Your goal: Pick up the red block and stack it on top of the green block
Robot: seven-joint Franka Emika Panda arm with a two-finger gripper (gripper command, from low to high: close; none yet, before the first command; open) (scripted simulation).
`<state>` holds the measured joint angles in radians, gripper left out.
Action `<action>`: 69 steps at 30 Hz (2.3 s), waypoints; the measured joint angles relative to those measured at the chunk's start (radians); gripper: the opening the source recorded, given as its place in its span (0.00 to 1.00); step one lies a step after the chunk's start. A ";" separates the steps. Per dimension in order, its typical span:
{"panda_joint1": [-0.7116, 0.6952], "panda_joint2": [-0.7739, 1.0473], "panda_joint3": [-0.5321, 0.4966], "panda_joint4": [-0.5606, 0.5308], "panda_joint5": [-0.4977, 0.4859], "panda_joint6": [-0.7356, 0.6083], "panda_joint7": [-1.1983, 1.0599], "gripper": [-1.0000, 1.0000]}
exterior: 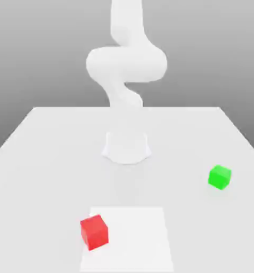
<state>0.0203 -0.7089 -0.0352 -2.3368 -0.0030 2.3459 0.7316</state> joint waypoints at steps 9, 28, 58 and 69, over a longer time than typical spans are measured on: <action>0.060 0.331 -0.124 -0.134 0.012 0.167 -0.265 0.50; -0.028 1.008 -0.101 -0.290 0.184 0.574 -0.754 0.00; 0.715 0.487 0.306 -0.553 0.158 0.325 -0.720 0.00; 0.699 0.739 0.334 -0.558 -0.048 0.576 -0.577 1.00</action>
